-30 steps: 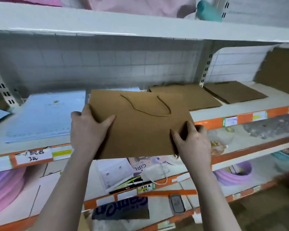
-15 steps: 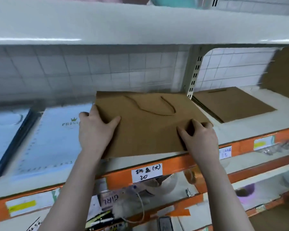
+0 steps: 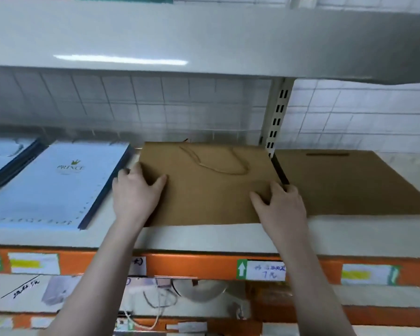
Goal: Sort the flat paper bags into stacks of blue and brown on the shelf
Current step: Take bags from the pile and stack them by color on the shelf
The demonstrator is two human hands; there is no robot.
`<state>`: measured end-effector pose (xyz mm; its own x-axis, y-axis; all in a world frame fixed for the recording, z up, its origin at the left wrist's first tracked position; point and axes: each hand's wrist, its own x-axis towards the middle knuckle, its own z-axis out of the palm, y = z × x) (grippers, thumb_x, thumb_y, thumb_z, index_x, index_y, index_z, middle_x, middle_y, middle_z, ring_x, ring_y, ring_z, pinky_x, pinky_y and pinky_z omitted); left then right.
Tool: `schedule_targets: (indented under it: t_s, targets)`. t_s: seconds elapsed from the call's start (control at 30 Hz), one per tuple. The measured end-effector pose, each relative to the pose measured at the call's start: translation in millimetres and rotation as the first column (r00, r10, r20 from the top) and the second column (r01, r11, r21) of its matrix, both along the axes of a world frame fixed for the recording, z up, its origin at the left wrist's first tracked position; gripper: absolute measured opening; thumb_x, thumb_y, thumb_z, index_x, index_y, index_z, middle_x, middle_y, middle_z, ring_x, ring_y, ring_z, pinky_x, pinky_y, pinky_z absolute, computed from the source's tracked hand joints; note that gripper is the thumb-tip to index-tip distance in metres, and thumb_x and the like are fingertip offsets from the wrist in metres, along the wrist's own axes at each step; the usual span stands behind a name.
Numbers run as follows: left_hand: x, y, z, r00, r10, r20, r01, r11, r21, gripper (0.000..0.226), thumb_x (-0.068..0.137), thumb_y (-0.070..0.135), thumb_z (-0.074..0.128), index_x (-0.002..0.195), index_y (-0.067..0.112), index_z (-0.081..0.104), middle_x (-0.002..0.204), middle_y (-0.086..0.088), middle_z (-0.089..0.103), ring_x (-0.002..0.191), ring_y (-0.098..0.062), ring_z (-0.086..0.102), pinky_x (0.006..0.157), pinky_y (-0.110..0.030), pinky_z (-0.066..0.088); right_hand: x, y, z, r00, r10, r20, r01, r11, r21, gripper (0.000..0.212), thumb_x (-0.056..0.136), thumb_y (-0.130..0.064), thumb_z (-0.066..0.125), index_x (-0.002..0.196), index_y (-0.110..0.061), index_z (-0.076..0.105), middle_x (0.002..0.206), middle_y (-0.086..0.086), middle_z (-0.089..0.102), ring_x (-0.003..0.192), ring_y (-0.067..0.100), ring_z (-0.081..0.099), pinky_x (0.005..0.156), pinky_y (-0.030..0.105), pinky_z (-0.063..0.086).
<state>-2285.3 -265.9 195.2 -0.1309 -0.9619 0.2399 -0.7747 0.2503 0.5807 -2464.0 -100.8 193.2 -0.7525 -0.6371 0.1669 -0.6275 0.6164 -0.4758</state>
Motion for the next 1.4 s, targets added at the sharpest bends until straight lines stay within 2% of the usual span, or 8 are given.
schedule_targets:
  t_s: [0.1,0.43,0.67,0.9,1.1,1.2,1.3,1.4]
  targets:
    - [-4,2,-7,0.999,0.01,0.05,-0.01,1.0,0.0,0.053,0.086,0.044,0.059,0.12,0.003,0.055,0.119,-0.024,0.053,0.112,-0.04,0.046,0.096,-0.042,0.036,-7,-1,-6,1.0,0.027,0.004,-0.027,0.999,0.029,0.059,0.093,-0.048,0.045,0.139,-0.011,0.04,0.132,0.015,0.041,0.12,0.028,0.042,0.098,0.035,0.037]
    - [-11,-21,-18,0.993,-0.012,0.116,0.007,0.999,0.046,0.045,0.088,0.043,0.055,0.107,0.001,0.055,0.115,-0.018,0.057,0.109,-0.037,0.049,0.089,-0.041,0.042,-12,-24,-10,0.997,0.059,-0.053,-0.052,0.991,0.12,0.049,0.095,-0.045,0.043,0.13,-0.01,0.046,0.121,0.013,0.048,0.107,0.024,0.052,0.084,0.03,0.043]
    - [-13,-39,-20,0.99,-0.076,0.118,0.064,0.993,0.103,0.044,0.091,0.043,0.051,0.107,0.002,0.053,0.118,-0.017,0.055,0.11,-0.036,0.051,0.088,-0.04,0.041,-10,-42,-9,0.996,0.054,-0.073,-0.042,0.987,0.155,0.043,0.097,-0.041,0.042,0.121,-0.007,0.05,0.118,0.015,0.049,0.099,0.025,0.055,0.072,0.027,0.037]
    - [-21,-45,-20,0.985,-0.086,0.152,0.069,0.991,0.113,0.049,0.093,0.043,0.047,0.115,0.0,0.05,0.124,-0.018,0.05,0.114,-0.038,0.049,0.09,-0.041,0.041,-15,-59,-10,0.997,0.036,-0.065,-0.023,0.982,0.188,0.051,0.097,-0.043,0.039,0.128,-0.004,0.047,0.126,0.019,0.047,0.11,0.029,0.053,0.08,0.03,0.041]
    - [-23,-45,-17,0.983,-0.094,0.158,0.069,0.985,0.159,0.053,0.094,0.045,0.044,0.124,0.001,0.046,0.126,-0.02,0.047,0.118,-0.038,0.046,0.093,-0.04,0.038,-16,-59,-9,0.997,0.05,-0.058,-0.038,0.982,0.187,0.052,0.098,-0.042,0.038,0.131,-0.003,0.044,0.132,0.019,0.043,0.11,0.029,0.052,0.074,0.029,0.036]
    - [-22,-44,-13,0.984,-0.098,0.148,0.071,0.982,0.175,0.054,0.094,0.046,0.045,0.126,0.003,0.044,0.13,-0.019,0.044,0.12,-0.037,0.045,0.095,-0.042,0.038,-15,-55,-9,0.997,0.057,-0.058,-0.046,0.983,0.179,0.055,0.097,-0.046,0.039,0.133,-0.005,0.041,0.133,0.018,0.042,0.115,0.03,0.049,0.087,0.034,0.042]
    - [-21,-33,-9,0.981,-0.081,0.177,0.061,0.992,0.111,0.055,0.094,0.044,0.046,0.131,0.004,0.042,0.14,-0.018,0.037,0.128,-0.035,0.037,0.101,-0.041,0.034,-13,-48,-8,0.991,0.049,-0.127,-0.031,0.99,0.141,0.055,0.097,-0.048,0.038,0.133,-0.006,0.042,0.131,0.016,0.044,0.117,0.029,0.046,0.092,0.034,0.041]
    - [-18,-16,-6,0.979,-0.063,0.194,0.062,0.998,0.013,0.054,0.093,0.04,0.05,0.131,0.004,0.04,0.14,-0.016,0.037,0.131,-0.033,0.033,0.104,-0.039,0.029,-10,-40,-4,0.982,0.071,-0.177,-0.059,0.996,0.071,0.053,0.097,-0.045,0.038,0.136,-0.008,0.038,0.132,0.014,0.045,0.118,0.026,0.046,0.094,0.033,0.04]
